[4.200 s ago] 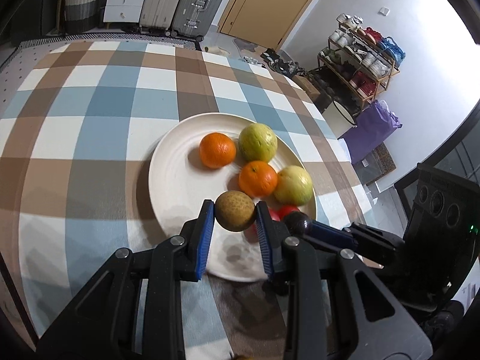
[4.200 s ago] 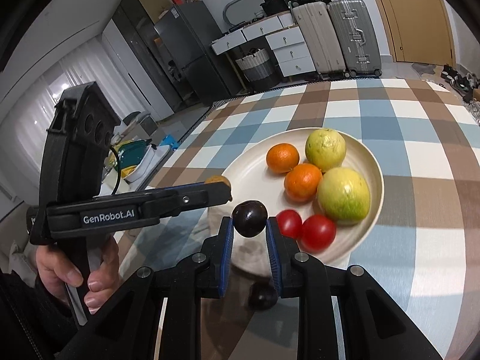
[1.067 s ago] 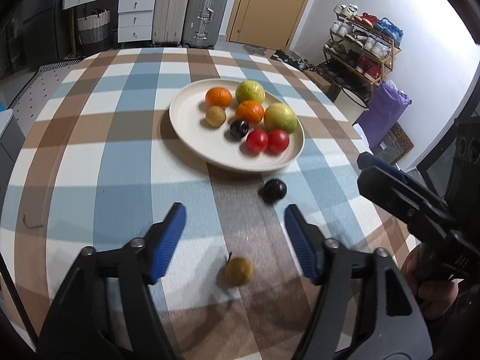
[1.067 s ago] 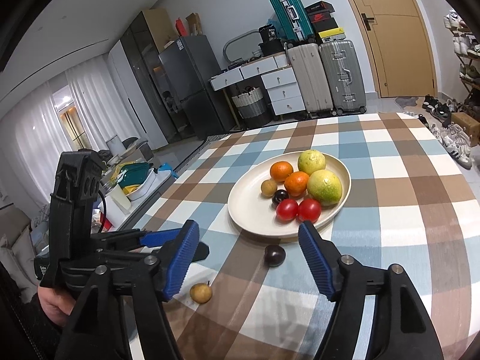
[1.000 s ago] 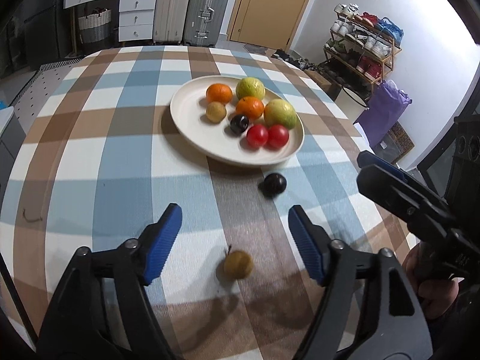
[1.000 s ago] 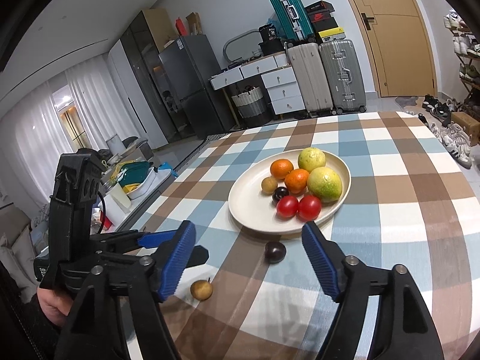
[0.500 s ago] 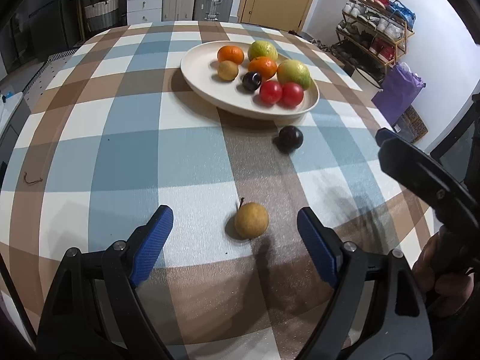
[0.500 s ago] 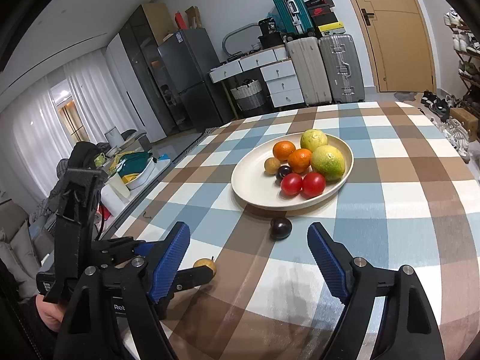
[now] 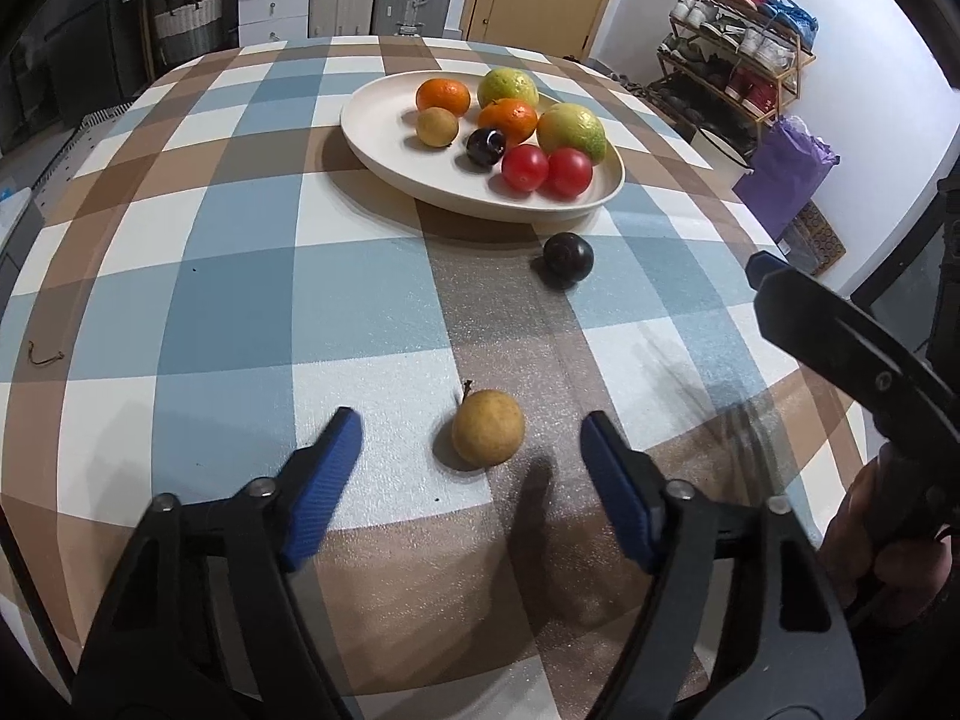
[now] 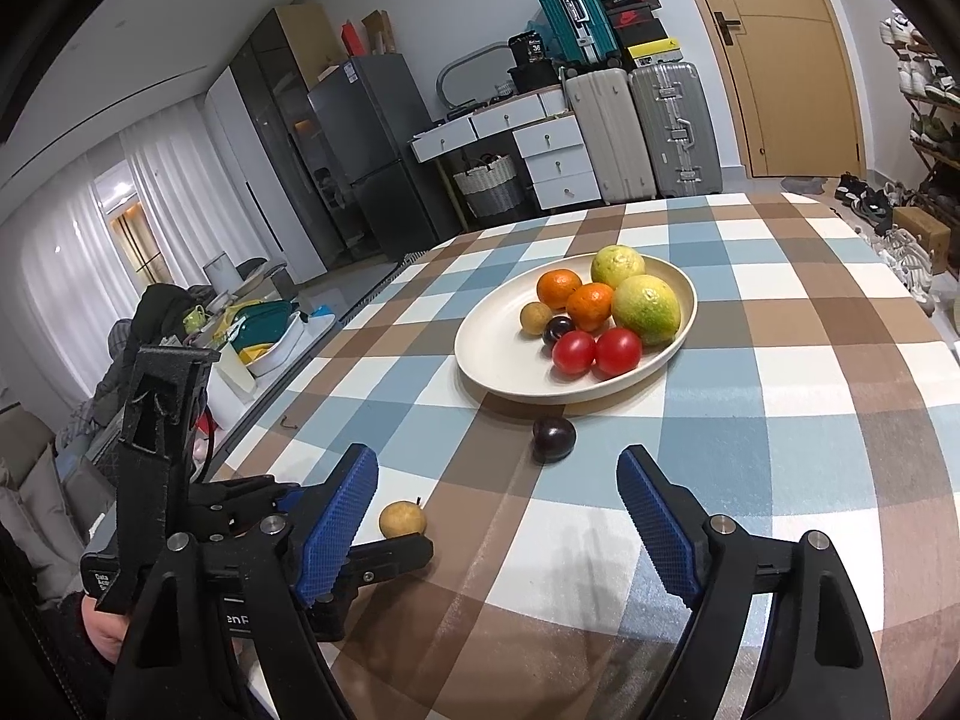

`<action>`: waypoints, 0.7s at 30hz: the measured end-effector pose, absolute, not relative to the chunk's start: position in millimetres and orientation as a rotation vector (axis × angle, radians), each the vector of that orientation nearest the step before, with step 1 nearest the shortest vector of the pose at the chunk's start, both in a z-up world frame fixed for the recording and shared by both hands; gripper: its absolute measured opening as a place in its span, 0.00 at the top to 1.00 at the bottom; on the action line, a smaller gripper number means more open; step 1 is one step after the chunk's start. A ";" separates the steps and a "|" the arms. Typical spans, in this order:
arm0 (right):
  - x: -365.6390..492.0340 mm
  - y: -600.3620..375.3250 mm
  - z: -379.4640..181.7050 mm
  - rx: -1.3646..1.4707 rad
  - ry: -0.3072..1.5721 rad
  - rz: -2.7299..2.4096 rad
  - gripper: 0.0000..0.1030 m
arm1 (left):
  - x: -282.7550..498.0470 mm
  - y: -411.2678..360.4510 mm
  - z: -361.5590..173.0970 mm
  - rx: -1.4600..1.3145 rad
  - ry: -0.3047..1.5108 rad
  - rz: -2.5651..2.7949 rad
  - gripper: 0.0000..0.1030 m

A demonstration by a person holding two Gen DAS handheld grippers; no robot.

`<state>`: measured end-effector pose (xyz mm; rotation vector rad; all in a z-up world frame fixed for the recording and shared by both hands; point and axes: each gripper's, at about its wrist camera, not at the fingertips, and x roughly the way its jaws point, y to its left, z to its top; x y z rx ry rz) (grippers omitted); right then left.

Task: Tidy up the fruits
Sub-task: 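Grasp the second kiwi with the left gripper while the right gripper grasps the second plum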

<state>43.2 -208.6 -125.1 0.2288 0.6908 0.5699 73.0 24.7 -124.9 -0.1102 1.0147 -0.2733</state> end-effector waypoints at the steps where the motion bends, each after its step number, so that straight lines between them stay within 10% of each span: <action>1: 43.1 -208.6 -124.9 0.229 0.690 0.571 0.18 | 72.9 25.2 -125.2 -0.110 1.014 -0.273 0.41; 6: 42.5 -209.7 -127.5 0.232 0.699 0.570 0.18 | 73.5 30.1 -126.7 -0.141 1.018 -0.322 0.79; 21: 59.5 -209.1 -141.2 0.241 0.766 0.547 0.18 | 70.0 56.7 -114.5 -0.221 0.985 -0.346 0.79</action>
